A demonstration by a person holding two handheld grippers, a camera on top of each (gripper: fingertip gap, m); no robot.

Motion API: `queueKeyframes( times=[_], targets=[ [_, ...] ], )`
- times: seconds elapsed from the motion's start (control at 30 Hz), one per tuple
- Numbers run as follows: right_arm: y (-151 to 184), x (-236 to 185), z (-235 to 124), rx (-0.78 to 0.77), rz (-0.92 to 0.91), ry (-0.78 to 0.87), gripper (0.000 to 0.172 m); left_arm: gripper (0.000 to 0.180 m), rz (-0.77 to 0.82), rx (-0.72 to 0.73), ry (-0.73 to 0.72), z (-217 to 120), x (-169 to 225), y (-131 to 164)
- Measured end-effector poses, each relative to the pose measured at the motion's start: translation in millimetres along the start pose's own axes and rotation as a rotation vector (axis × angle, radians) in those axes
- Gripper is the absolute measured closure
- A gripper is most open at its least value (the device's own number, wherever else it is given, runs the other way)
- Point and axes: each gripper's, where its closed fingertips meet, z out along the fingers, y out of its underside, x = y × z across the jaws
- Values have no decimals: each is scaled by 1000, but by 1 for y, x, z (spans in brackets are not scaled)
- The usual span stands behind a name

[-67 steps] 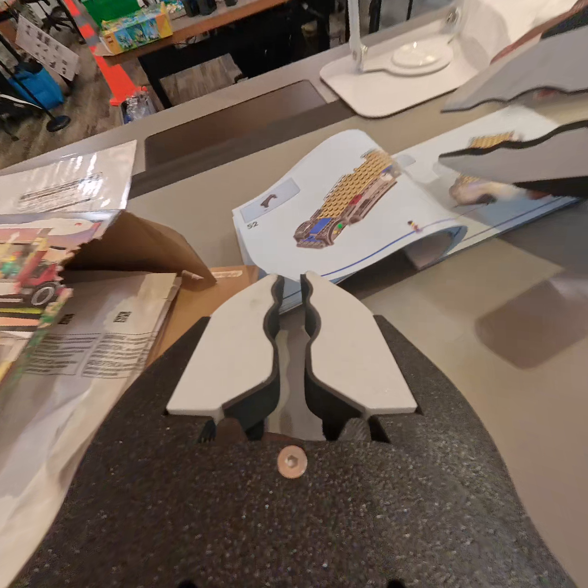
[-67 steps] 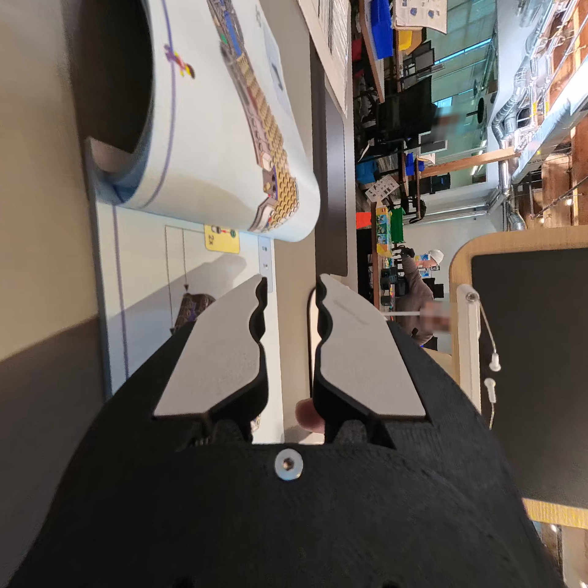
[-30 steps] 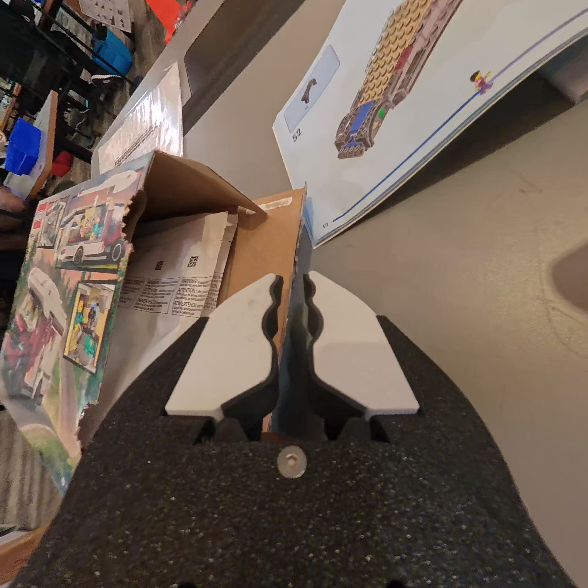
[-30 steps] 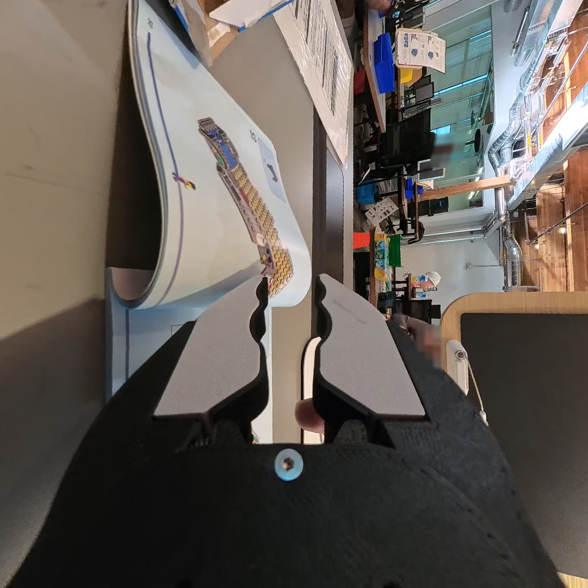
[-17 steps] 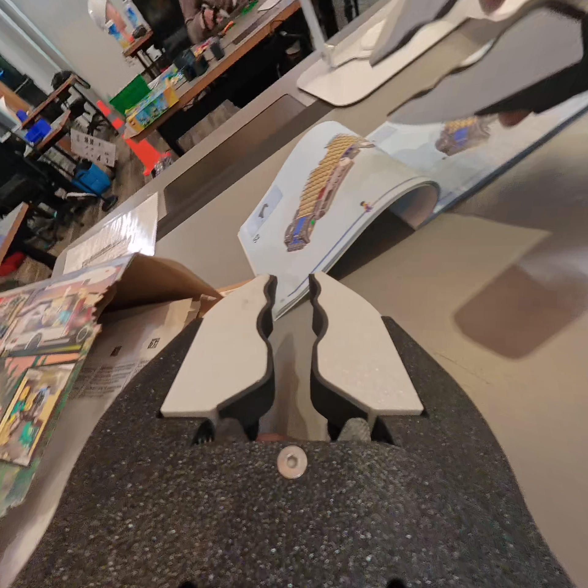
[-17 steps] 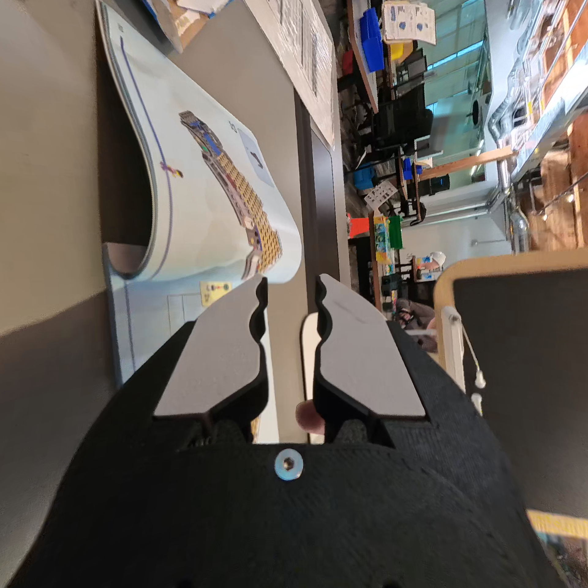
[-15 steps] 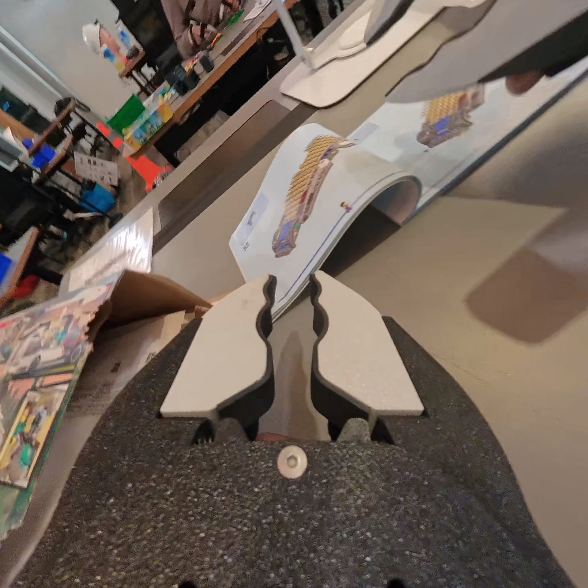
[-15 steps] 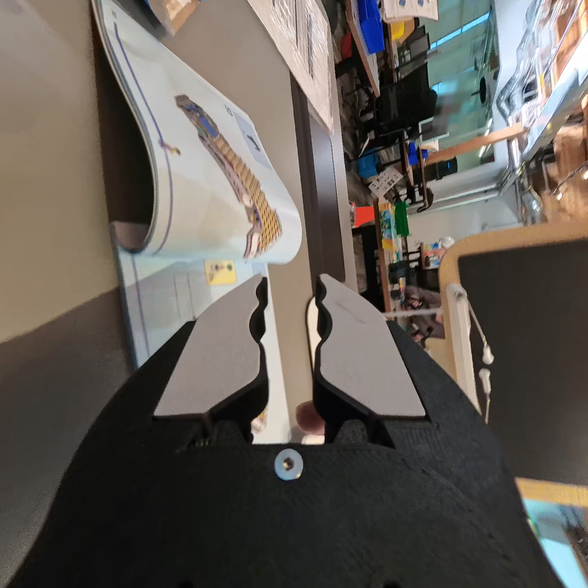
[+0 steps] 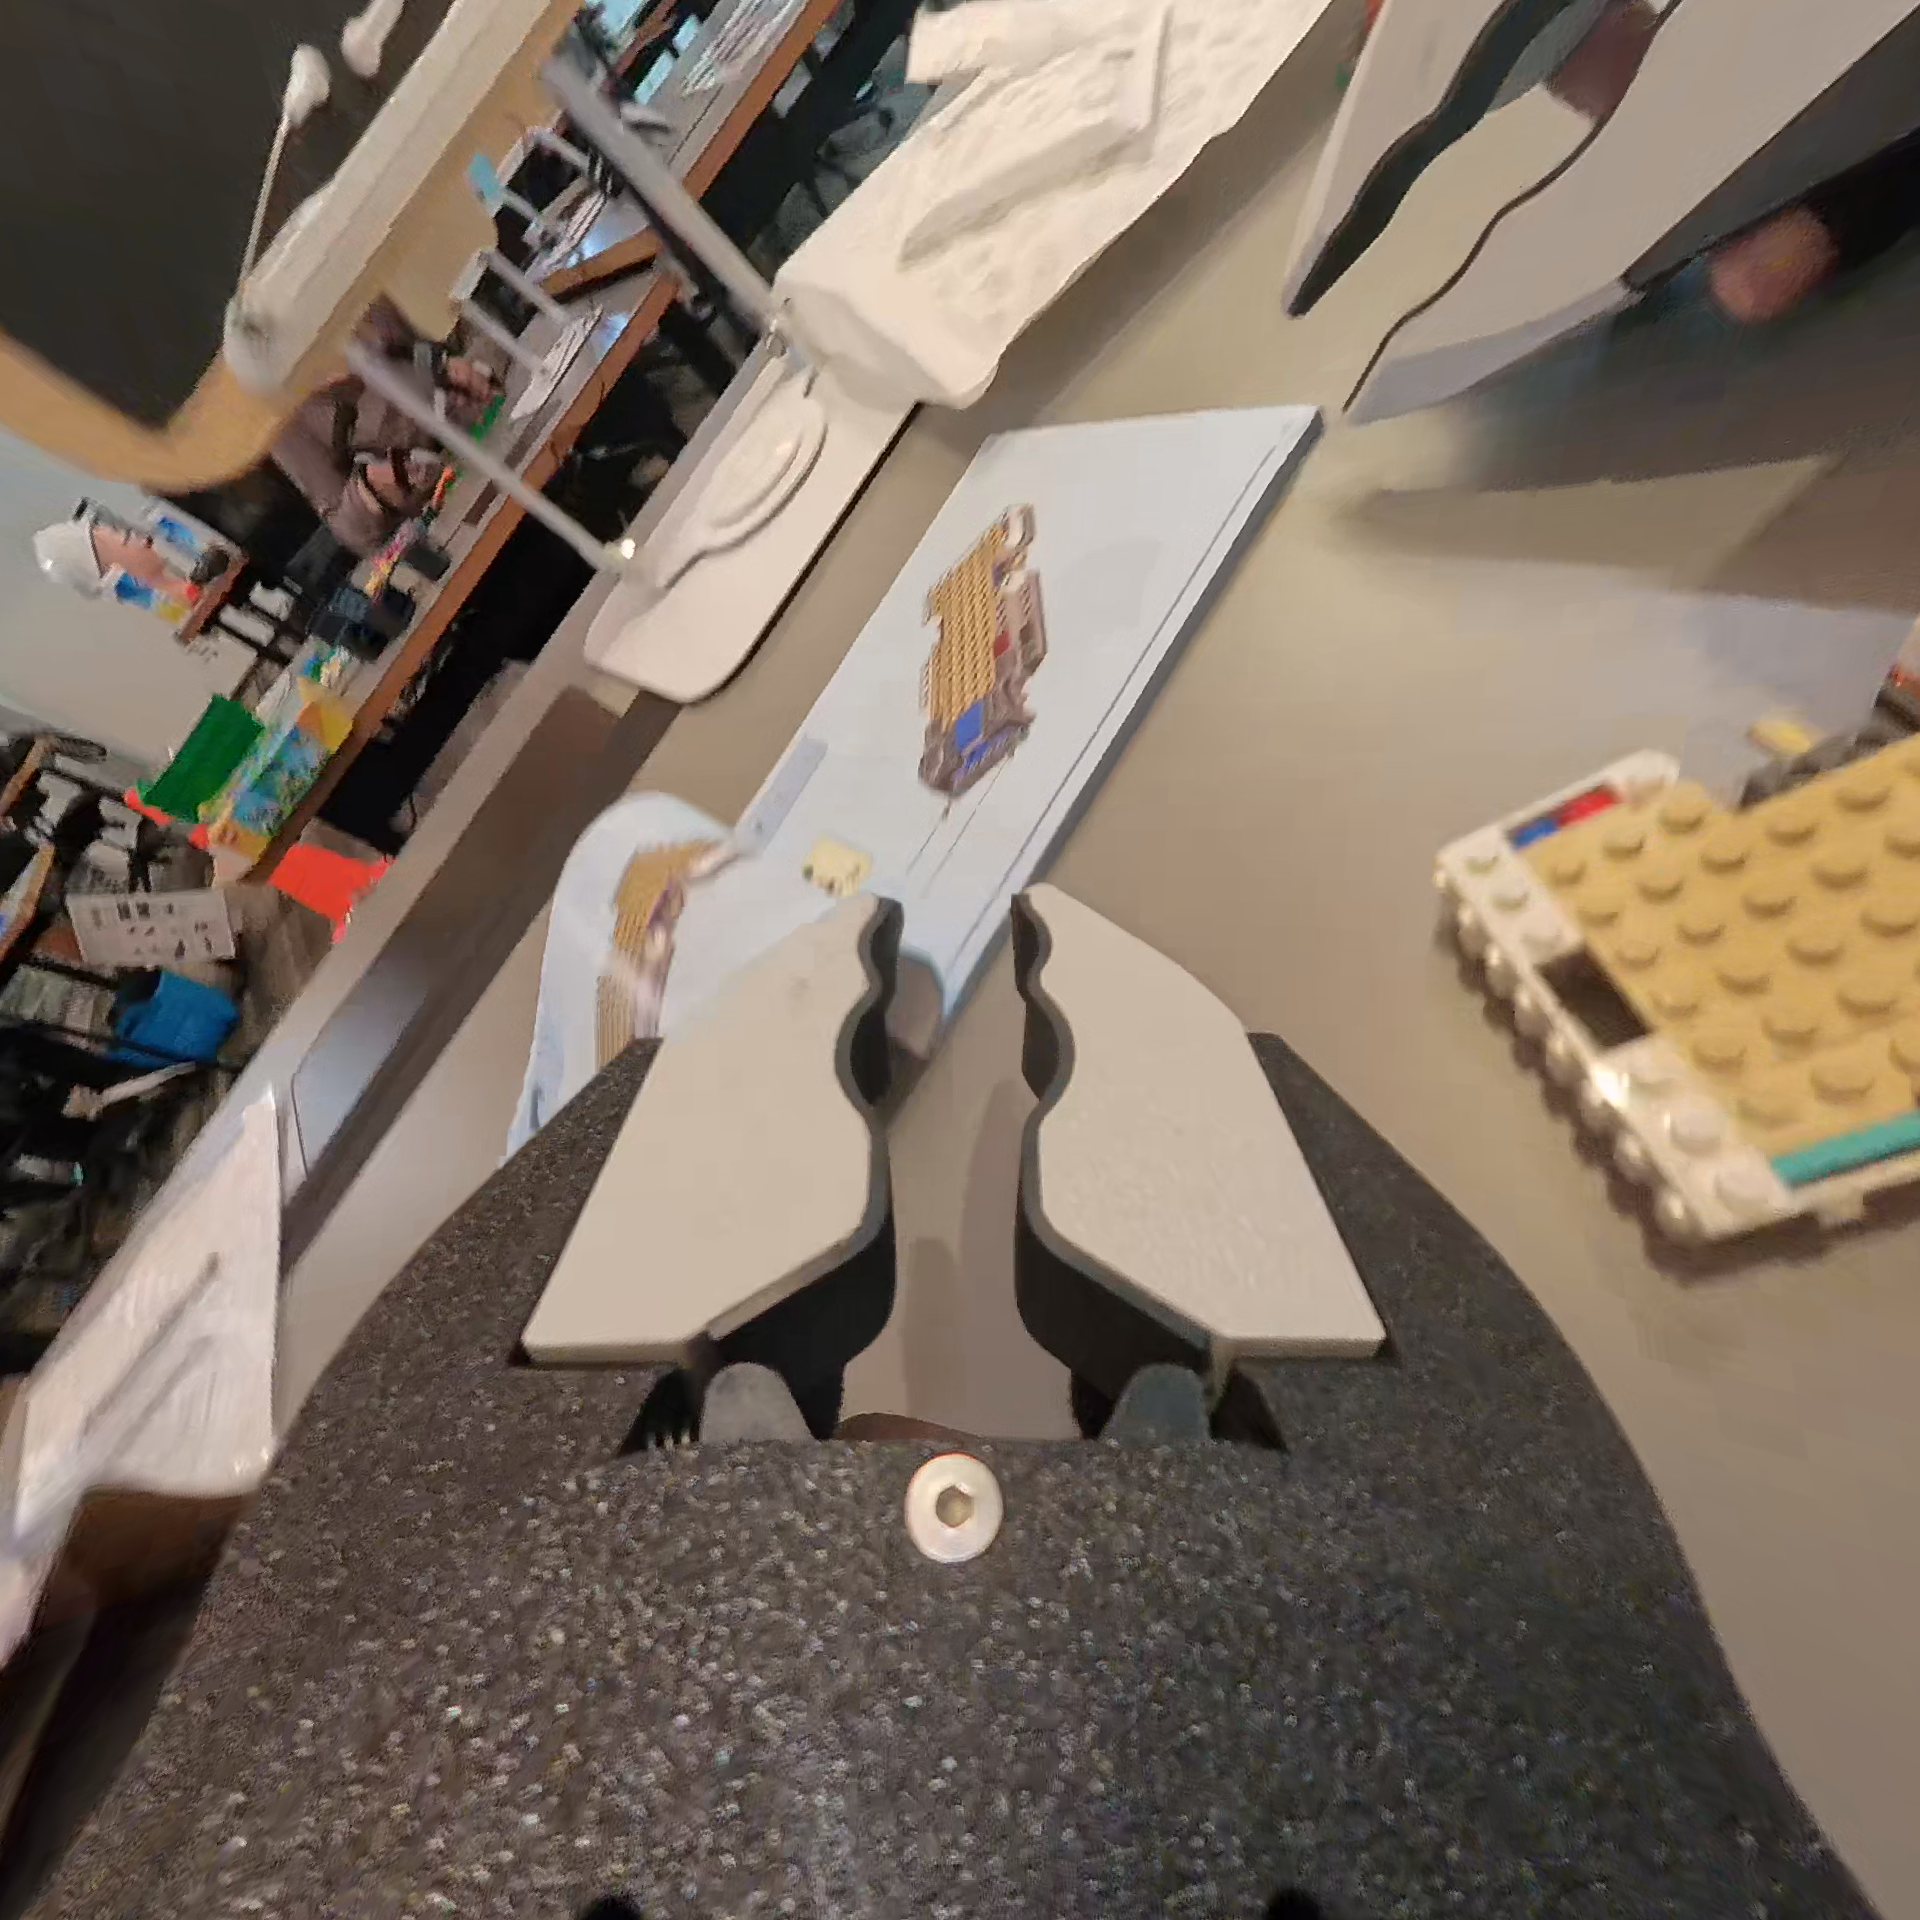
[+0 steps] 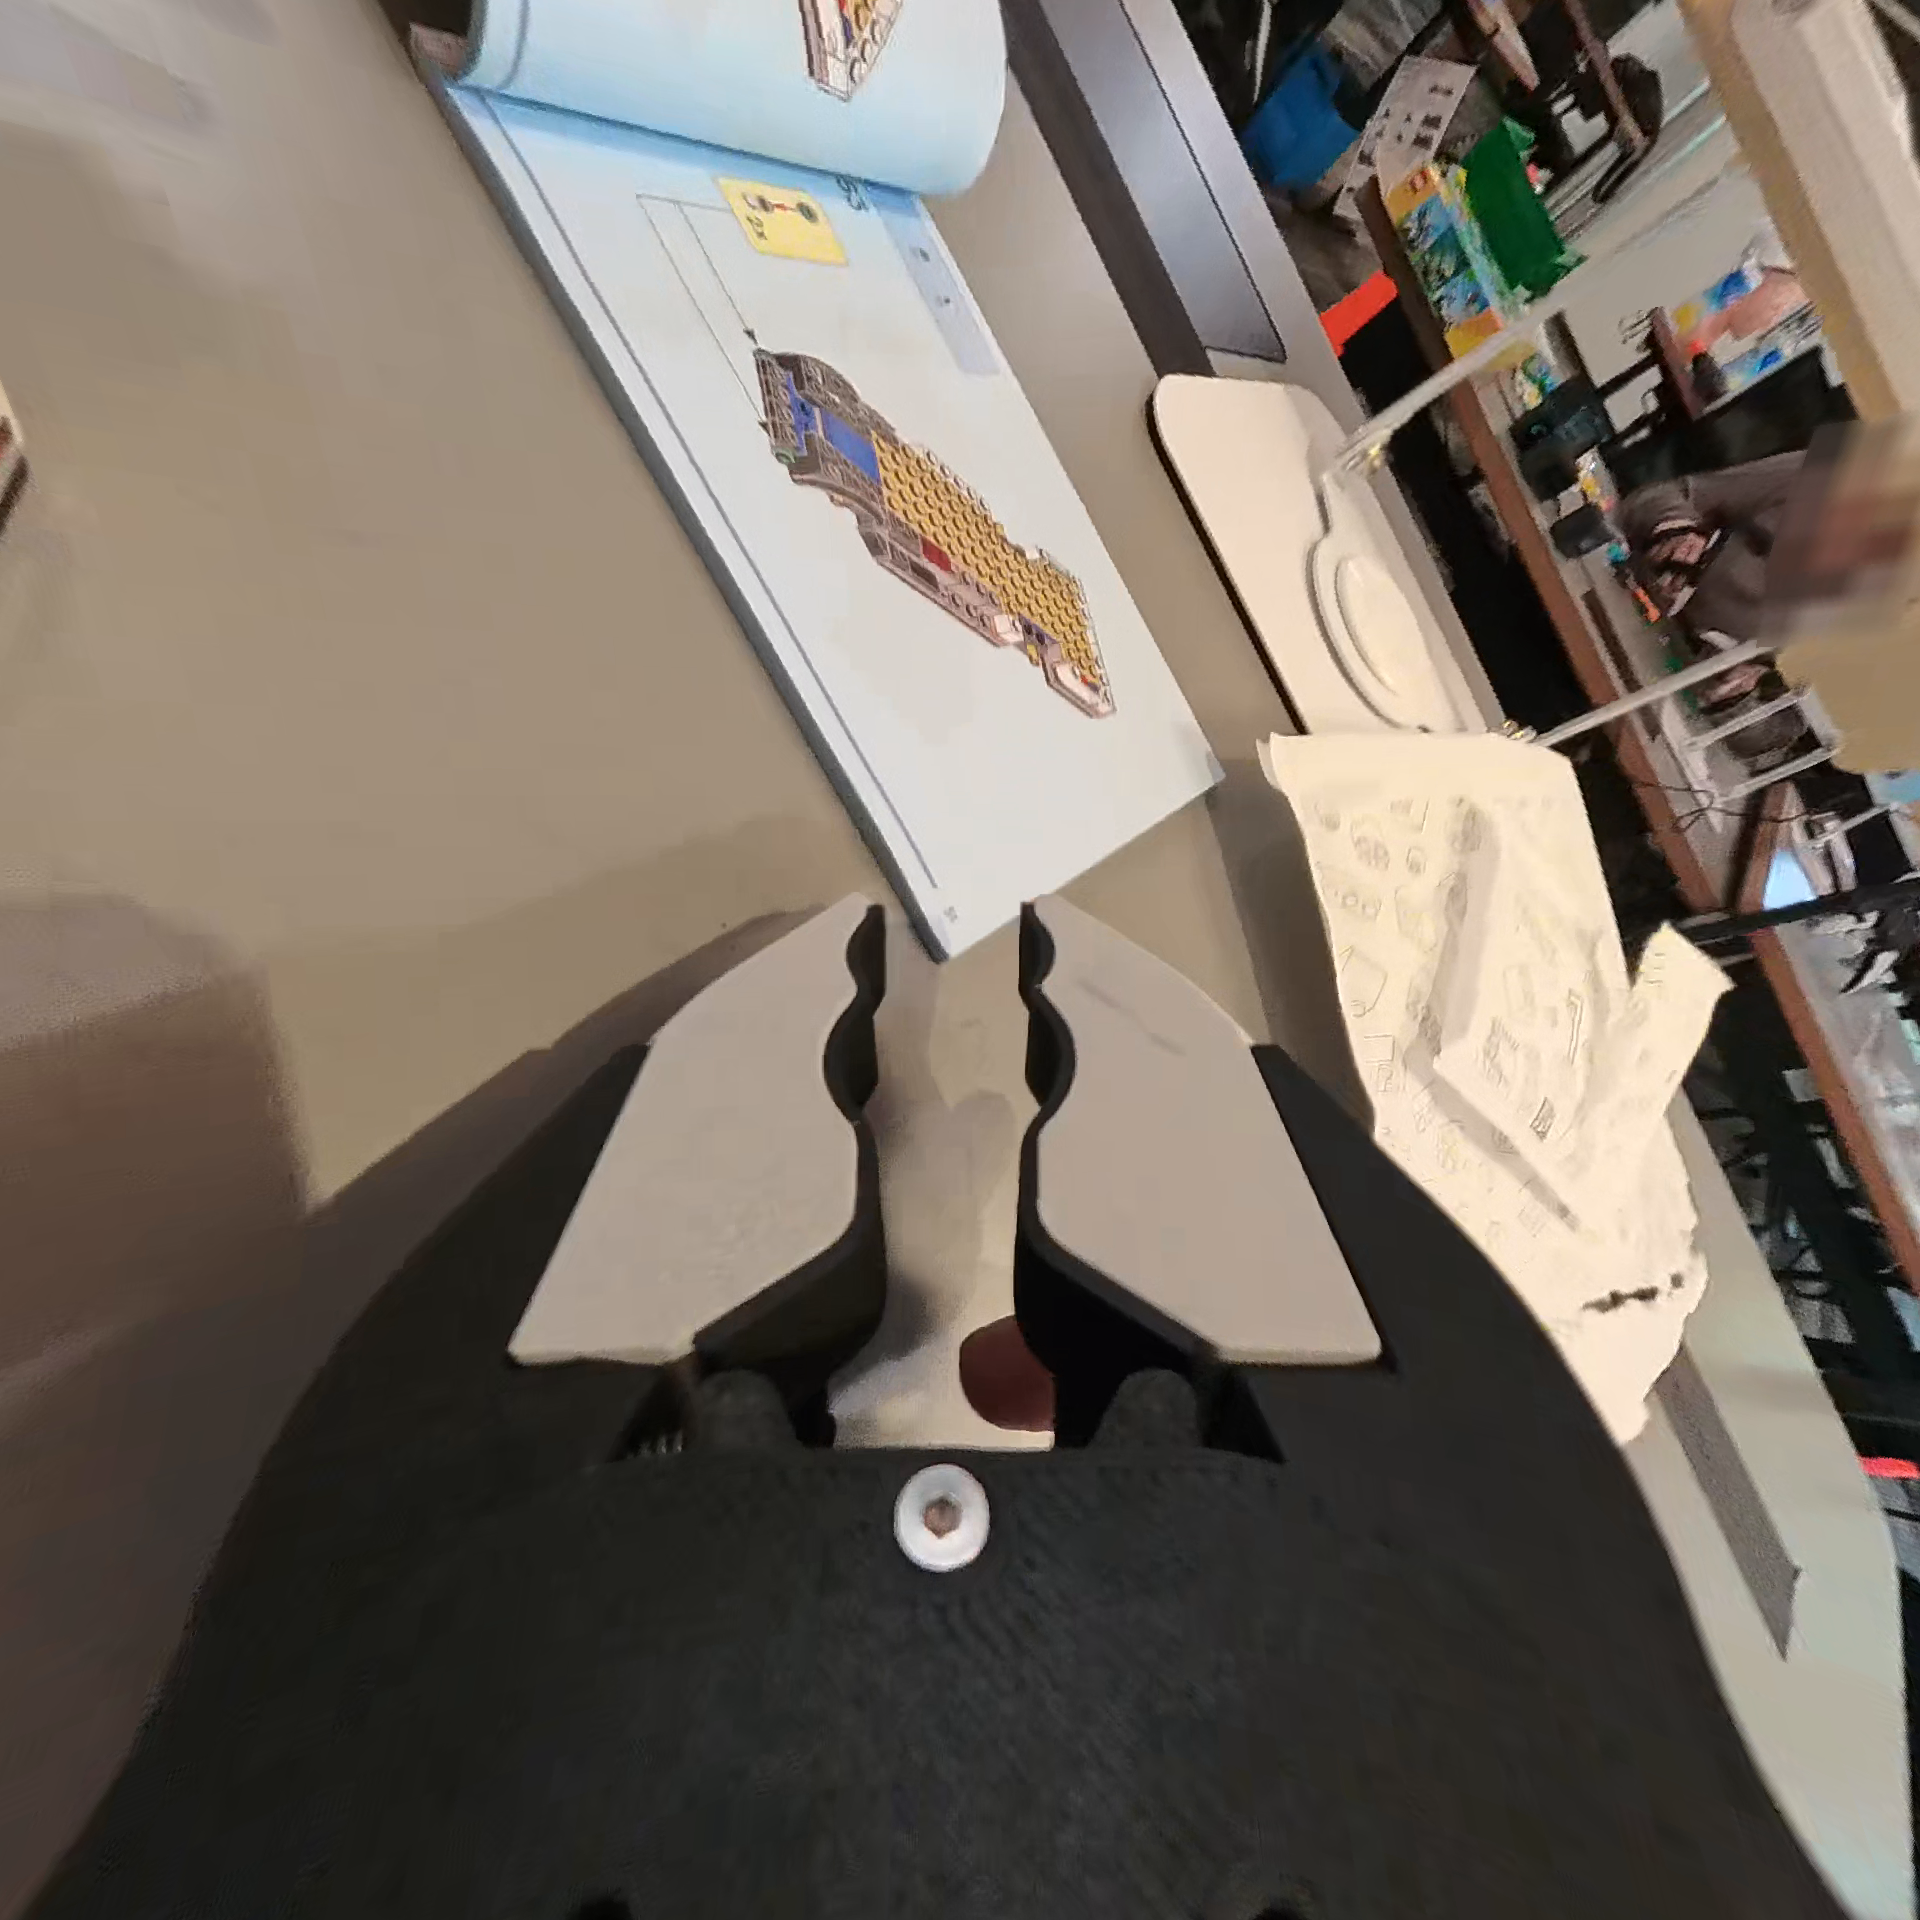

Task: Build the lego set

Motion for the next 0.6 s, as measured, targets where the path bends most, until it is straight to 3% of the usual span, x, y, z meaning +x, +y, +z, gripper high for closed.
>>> queueKeyframes(
  times=[0.1, 0.2, 0.6],
  targets=[
    [-3, -1, 0, 3, 36, -32, 145, 159, 83, 51, 8, 19, 1, -29],
    [-5, -9, 1, 7, 54, -75, 145, 160, 69, 107, 1, 35, -2, -43],
    [-3, -13, 3, -13, 12, -59, 170, 163, 13, 118, 24, 28, 6, -22]
  ],
)
